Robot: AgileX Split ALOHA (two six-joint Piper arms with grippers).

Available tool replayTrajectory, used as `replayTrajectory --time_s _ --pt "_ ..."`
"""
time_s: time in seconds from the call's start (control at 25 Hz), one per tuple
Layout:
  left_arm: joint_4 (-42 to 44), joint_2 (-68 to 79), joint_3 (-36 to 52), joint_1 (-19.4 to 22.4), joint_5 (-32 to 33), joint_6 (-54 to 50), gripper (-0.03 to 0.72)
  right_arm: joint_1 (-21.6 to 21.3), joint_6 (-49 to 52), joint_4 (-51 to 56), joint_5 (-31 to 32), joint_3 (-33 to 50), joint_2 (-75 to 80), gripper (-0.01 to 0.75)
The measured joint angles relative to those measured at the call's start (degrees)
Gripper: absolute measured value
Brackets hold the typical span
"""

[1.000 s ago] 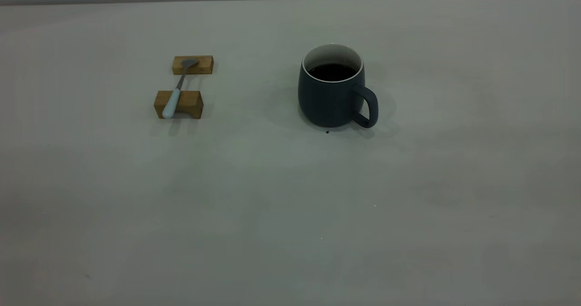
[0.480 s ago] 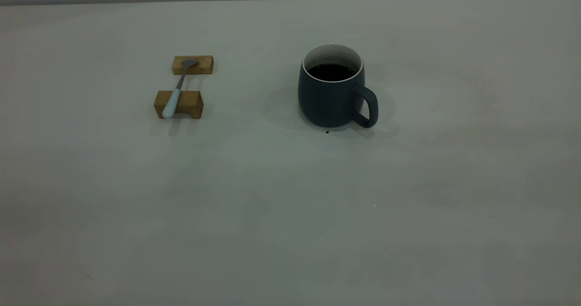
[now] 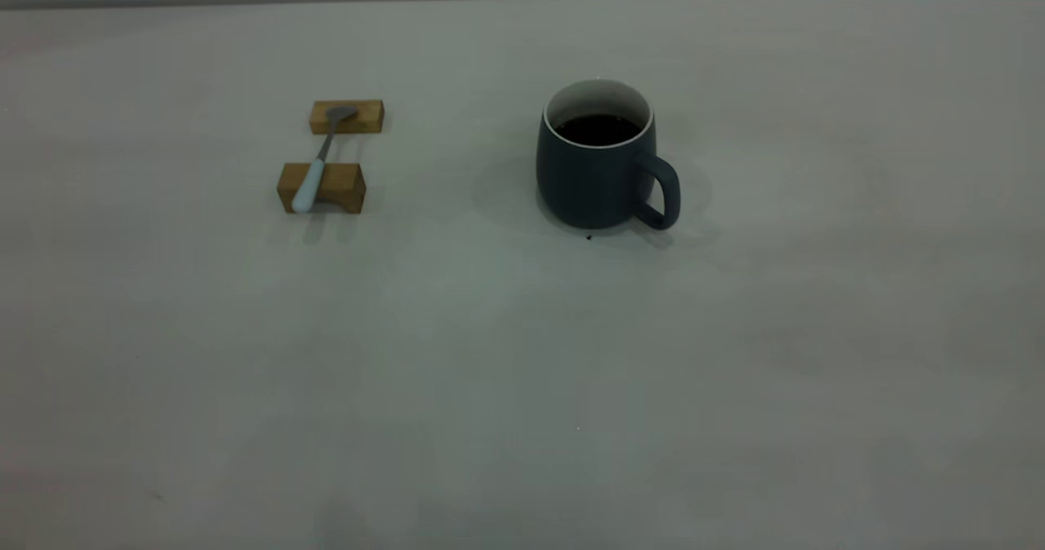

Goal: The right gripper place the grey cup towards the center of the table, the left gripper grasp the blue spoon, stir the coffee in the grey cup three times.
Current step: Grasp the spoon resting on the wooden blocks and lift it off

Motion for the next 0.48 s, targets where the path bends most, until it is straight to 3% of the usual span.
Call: replayTrajectory --time_s 0.24,0.48 --pt "-4.95 29.61 -10.36 -0.24 -8.02 -0.21 0.667 -0.05 0.00 0.00 0.00 0.00 0.00 0.587" --pt "-6.13 58.34 -23.95 -5.30 -10.17 0.12 0.672 -0.05 0.00 0.00 0.00 0.00 0.00 0.587"
